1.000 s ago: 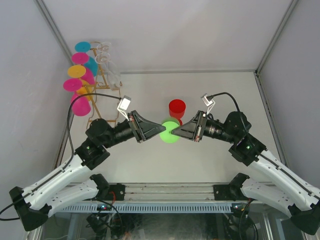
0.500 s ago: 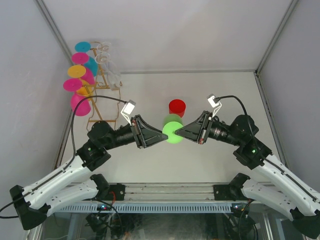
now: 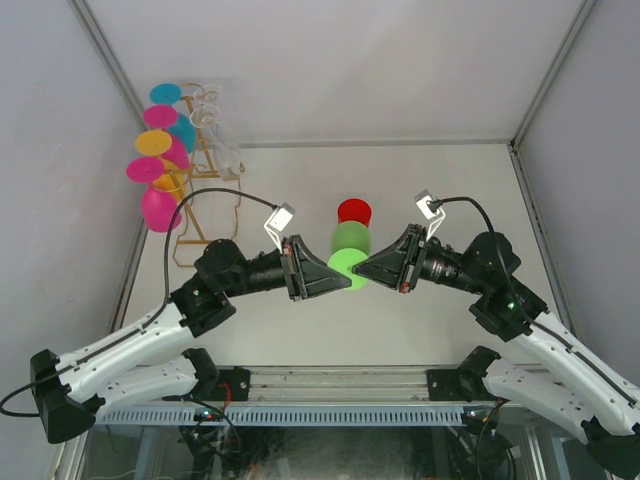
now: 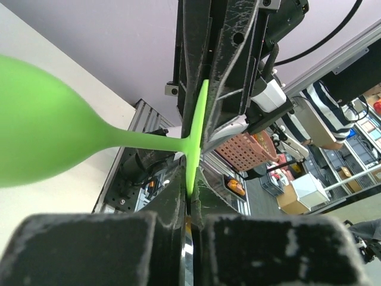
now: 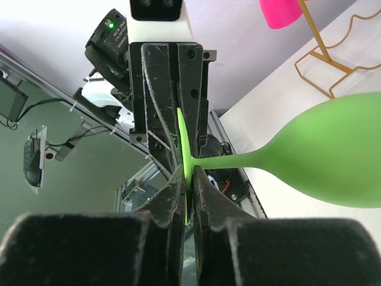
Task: Take the wine glass off the wine glass rack
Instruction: Place the wine glass at the center of the board.
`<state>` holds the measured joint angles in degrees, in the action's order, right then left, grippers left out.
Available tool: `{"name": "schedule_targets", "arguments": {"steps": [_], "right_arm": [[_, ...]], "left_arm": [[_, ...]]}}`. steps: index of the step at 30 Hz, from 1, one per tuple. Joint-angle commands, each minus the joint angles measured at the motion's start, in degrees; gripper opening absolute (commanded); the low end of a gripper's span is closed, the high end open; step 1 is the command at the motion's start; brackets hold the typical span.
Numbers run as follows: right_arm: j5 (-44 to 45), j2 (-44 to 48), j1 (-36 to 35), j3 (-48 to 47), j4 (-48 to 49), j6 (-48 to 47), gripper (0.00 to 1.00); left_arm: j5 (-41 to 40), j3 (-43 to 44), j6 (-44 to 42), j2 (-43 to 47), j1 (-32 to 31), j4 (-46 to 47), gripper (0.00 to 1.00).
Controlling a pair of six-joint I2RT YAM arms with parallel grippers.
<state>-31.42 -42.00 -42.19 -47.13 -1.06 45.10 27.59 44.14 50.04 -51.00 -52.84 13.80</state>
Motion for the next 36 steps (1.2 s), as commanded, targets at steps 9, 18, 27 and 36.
{"name": "schedule_targets", "arguments": {"steps": [9, 18, 27, 36], "right_arm": [[13.24, 7.43, -0.44, -7.4, -12.4, -11.54, 0.58], [26.3, 11.94, 1.34, -12.81, -22.39, -16.95, 0.63], [28.88, 9.47, 6.34, -20.33, -35.2, -13.71, 0.77], [-15.31, -1.53, 30.9, -18.04, -35.26, -5.26, 0.77]], "left_arm": [[0.73, -4.62, -22.84, 9.63, -2.9, -0.55, 0.0], [13.22, -8.12, -49.08, 15.39, -5.98, -11.11, 0.0], [12.72, -10.91, -66.31, 18.12, -6.02, -22.41, 0.0], [-4.52, -10.67, -79.74, 15.92, -7.8, -31.87, 0.0]]}}
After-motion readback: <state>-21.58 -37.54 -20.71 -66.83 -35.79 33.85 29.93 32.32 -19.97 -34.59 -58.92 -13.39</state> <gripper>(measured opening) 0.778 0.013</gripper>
